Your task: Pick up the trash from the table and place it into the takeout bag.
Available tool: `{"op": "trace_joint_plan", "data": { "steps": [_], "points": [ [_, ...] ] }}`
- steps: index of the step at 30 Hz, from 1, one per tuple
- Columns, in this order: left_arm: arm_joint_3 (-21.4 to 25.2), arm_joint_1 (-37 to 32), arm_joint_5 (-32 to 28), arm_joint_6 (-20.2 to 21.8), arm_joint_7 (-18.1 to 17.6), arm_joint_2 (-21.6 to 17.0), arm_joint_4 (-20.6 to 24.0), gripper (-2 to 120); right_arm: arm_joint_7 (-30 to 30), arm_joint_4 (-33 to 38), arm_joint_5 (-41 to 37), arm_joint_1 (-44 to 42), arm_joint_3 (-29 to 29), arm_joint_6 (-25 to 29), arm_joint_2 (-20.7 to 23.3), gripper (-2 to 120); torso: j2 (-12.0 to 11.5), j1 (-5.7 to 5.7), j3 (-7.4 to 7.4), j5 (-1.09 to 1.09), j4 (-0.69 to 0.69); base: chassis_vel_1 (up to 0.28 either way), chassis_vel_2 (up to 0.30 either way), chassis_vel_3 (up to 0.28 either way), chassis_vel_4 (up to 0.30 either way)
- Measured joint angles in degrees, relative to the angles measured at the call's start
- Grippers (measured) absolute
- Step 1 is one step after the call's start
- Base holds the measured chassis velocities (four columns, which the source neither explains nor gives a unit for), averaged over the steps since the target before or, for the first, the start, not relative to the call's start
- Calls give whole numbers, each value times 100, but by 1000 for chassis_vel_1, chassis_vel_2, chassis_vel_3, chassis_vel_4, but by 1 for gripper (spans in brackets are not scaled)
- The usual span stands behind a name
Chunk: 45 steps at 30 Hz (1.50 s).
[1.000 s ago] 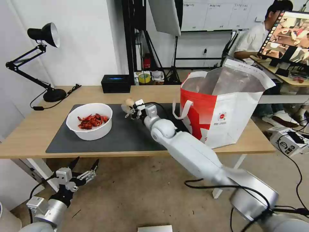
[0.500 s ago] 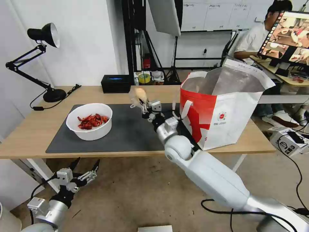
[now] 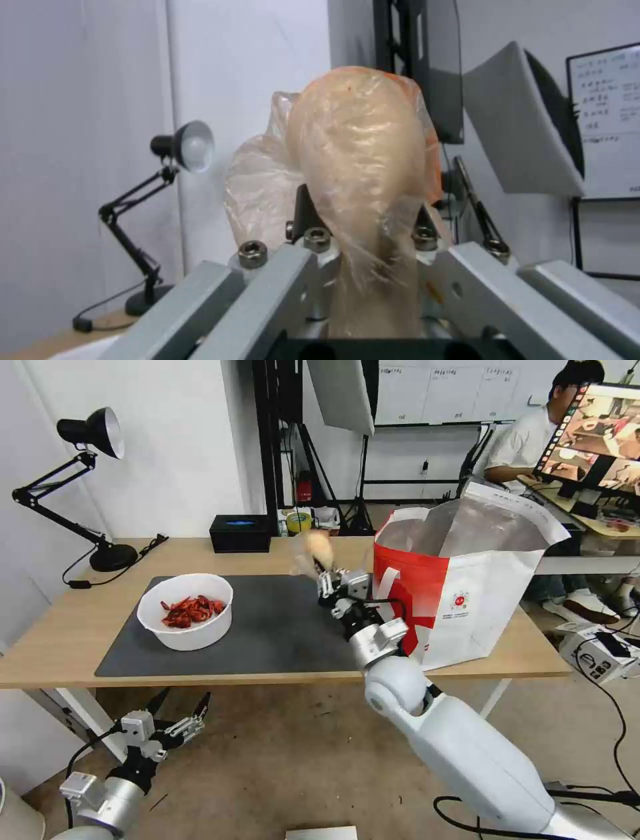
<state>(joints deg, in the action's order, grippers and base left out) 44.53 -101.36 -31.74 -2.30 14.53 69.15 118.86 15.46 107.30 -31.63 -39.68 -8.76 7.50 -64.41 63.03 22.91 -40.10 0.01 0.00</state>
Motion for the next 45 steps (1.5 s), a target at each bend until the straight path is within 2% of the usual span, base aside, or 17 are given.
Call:
{"op": "trace_joint_plan", "data": {
  "steps": [5,16,28,35,37,40,41,44,45],
  "points": [
    [6,-23,7,0,0,-9,49,100,218,351,-285,121,357,-242,300,6,0,0,0,0,0,0,0,0,0],
    [-86,5,19,5,-8,-26,77,100,753,490,-886,341,1135,-541,970,6,0,0,-1,0,0,0,0,0,0],
    [-333,198,46,15,-12,-39,-70,100,1024,443,-896,141,1572,-711,1347,6,0,0,-1,-1,-1,0,0,0,0],
    [-427,337,36,21,-23,-113,-171,100,1171,389,-865,19,1662,-865,1368,6,0,0,-1,0,0,0,0,0,0],
    [-446,361,34,22,-24,-120,-190,100,1198,378,-859,5,1676,-923,1369,8,0,0,-1,0,0,0,0,0,0],
    [-516,416,53,24,-44,-124,-248,100,1250,310,-867,-19,1724,-1077,1379,22,0,0,-1,0,0,0,0,0,0],
    [-516,416,53,24,-44,-124,-248,100,1250,310,-867,-19,1724,-1077,1379,22,0,0,-1,0,0,0,0,0,0],
    [-551,441,63,25,-50,-136,-276,100,1275,286,-895,-17,1724,-1142,1387,36,0,0,-1,-1,0,0,0,0,0],
    [-551,441,63,25,-50,-136,-276,100,1275,286,-895,-17,1724,-1142,1387,36,0,0,-1,-1,0,0,0,0,0]
  ]
}}
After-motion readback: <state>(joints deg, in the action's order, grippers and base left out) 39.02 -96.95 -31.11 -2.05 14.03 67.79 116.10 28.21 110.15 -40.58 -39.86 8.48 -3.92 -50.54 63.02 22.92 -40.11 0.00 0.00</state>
